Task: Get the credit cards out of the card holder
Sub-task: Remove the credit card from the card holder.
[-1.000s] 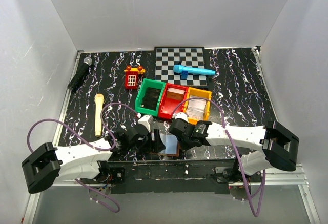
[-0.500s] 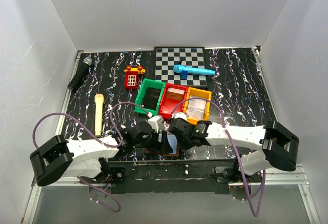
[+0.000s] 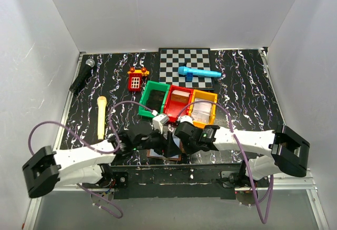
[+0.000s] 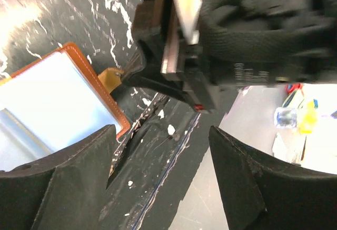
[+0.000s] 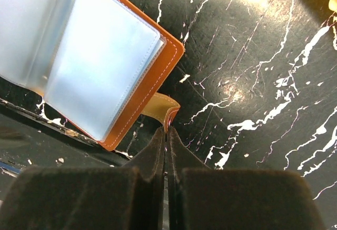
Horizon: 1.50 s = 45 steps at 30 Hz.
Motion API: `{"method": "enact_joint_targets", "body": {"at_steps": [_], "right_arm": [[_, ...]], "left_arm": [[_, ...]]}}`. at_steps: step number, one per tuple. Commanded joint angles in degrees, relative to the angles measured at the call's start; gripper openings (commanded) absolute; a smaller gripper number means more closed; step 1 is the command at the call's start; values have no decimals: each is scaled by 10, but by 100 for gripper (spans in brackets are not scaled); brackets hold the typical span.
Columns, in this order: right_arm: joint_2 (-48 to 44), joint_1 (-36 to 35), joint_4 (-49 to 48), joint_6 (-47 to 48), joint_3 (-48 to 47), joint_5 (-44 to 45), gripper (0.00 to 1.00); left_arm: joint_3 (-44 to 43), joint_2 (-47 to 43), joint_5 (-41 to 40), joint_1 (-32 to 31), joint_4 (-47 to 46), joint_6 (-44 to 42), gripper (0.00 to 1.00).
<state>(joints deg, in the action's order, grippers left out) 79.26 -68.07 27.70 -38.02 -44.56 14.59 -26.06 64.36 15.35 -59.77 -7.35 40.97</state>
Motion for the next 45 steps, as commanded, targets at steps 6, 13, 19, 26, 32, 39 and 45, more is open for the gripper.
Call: {"method": "enact_joint_targets", "body": {"at_steps": [6, 13, 19, 26, 32, 39, 45], "right_arm": [[-15, -2, -16, -7, 25, -5, 1], [-16, -2, -20, -9, 28, -11, 1], [-17, -1, -20, -9, 28, -11, 1], [-12, -2, -20, -7, 27, -13, 1], [-10, -2, -19, -6, 25, -13, 1], [-4, -2, -19, -1, 20, -17, 1], [2, -2, -20, 1, 15, -20, 1]], "left_arm": [[54, -190, -146, 22, 134, 38, 73], [95, -190, -146, 33, 145, 69, 74], [88, -163, -186, 37, 175, 71, 73], [87, -171, -206, 47, 202, 76, 73], [88, -170, -204, 50, 198, 71, 73], [85, -128, -176, 51, 170, 64, 73], [92, -119, -154, 51, 136, 56, 73]]}}
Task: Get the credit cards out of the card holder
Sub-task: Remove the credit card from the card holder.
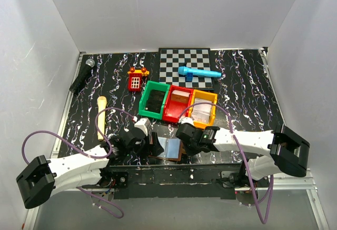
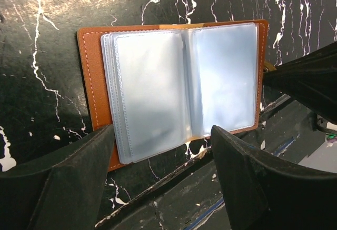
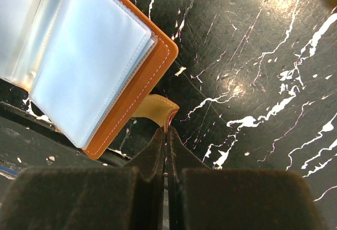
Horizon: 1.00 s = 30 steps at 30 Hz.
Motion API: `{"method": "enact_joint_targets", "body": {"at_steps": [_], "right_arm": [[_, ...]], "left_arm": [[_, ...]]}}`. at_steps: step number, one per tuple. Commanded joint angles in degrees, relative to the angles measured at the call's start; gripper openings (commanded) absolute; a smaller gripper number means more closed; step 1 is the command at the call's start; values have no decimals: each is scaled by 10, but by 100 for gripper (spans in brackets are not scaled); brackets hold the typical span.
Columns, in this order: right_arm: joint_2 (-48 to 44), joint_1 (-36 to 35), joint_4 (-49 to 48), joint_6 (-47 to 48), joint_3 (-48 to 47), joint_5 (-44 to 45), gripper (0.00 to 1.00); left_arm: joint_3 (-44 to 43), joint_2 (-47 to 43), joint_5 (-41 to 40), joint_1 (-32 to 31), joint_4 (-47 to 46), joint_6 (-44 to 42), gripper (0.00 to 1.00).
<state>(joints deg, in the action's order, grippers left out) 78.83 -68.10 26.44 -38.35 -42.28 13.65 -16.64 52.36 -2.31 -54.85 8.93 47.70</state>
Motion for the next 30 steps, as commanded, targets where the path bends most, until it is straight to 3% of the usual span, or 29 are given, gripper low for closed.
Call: {"method": "enact_joint_targets", "body": {"at_steps": [1, 17, 30], "right_arm": [[6, -2, -6, 5, -9, -12, 1], [9, -2, -7, 6, -12, -12, 1], [-2, -1, -6, 0, 0, -6, 1]], "left_arm": [[1, -2, 45, 2, -39, -12, 73], [7, 3, 112, 2, -138, -37, 72], [-30, 21, 138, 2, -150, -56, 71]]}}
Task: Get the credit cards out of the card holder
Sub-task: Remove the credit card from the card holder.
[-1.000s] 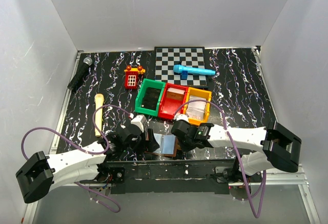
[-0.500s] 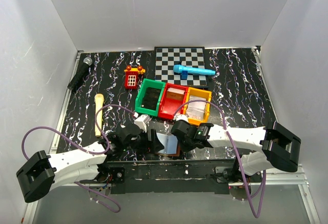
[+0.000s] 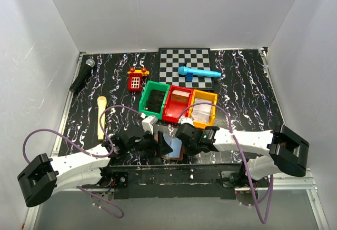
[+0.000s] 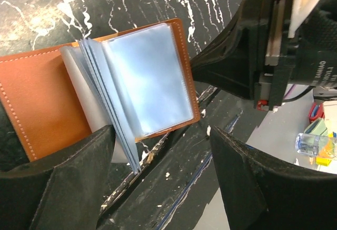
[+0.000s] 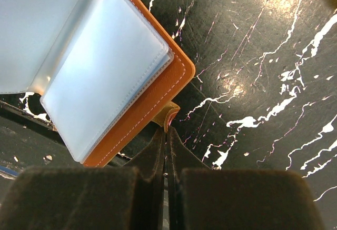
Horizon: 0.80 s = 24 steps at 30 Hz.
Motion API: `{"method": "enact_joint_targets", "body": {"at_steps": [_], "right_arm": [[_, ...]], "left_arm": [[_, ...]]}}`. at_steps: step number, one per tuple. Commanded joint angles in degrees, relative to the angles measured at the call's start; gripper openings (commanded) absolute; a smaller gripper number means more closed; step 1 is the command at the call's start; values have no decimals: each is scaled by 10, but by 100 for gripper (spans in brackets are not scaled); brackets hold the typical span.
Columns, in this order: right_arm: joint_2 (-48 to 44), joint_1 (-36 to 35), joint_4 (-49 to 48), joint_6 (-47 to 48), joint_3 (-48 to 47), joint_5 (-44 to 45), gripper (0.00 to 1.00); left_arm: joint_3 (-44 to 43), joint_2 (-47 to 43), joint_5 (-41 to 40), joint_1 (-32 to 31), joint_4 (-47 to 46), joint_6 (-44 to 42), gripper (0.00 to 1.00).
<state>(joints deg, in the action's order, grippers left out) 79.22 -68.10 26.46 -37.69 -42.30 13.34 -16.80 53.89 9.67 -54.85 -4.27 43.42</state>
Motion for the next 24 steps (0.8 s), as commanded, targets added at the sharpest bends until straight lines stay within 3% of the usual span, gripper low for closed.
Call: {"method": "enact_joint_targets", "body": {"at_steps": [1, 24], "right_arm": [[-6, 0, -5, -8, 2, -3, 1], [-28, 13, -44, -26, 49, -23, 1]], "left_arm": [[-30, 6, 20, 2, -20, -13, 71], [-91, 97, 56, -25, -39, -28, 71]]}}
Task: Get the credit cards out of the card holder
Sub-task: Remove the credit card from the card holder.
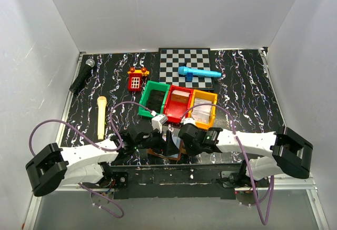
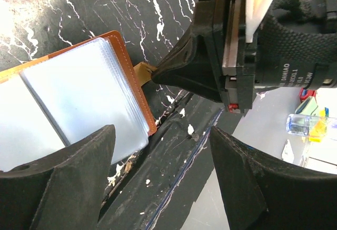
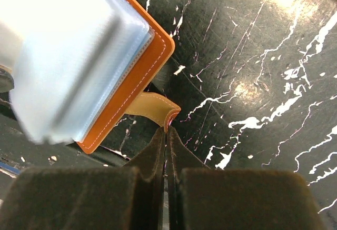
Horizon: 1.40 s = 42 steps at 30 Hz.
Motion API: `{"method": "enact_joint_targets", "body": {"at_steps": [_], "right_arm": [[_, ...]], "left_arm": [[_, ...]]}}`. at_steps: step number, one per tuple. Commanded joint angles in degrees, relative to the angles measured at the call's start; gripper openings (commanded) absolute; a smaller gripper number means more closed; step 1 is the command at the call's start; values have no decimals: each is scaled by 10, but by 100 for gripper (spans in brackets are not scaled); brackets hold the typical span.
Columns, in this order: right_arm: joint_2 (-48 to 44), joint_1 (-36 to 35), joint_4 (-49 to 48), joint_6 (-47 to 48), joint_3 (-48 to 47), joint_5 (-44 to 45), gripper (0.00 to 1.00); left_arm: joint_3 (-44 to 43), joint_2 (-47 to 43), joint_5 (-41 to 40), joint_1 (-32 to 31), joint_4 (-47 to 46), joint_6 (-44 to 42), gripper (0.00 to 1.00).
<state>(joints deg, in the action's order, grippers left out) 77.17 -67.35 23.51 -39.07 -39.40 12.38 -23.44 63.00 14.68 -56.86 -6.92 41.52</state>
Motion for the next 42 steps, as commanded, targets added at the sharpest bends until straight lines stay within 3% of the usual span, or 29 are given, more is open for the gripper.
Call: {"method": "enact_joint_targets", "body": {"at_steps": [1, 11, 20, 28, 42], "right_arm": [[-10, 9, -19, -14, 25, -17, 1], [-42, 29, -46, -23, 61, -40, 1], [-66, 39, -98, -32, 80, -81, 1], [-108, 42, -119, -50, 97, -95, 1], [-98, 45, -105, -44, 87, -97, 1]], "left_arm": [[-25, 8, 5, -4, -13, -10, 71], [-14, -14, -27, -5, -3, -4, 71], [-4, -60, -139, -5, 95, -31, 73], [-19, -32, -197, -8, 138, -57, 71], [-89, 18, -317, -91, 214, -57, 68]]}}
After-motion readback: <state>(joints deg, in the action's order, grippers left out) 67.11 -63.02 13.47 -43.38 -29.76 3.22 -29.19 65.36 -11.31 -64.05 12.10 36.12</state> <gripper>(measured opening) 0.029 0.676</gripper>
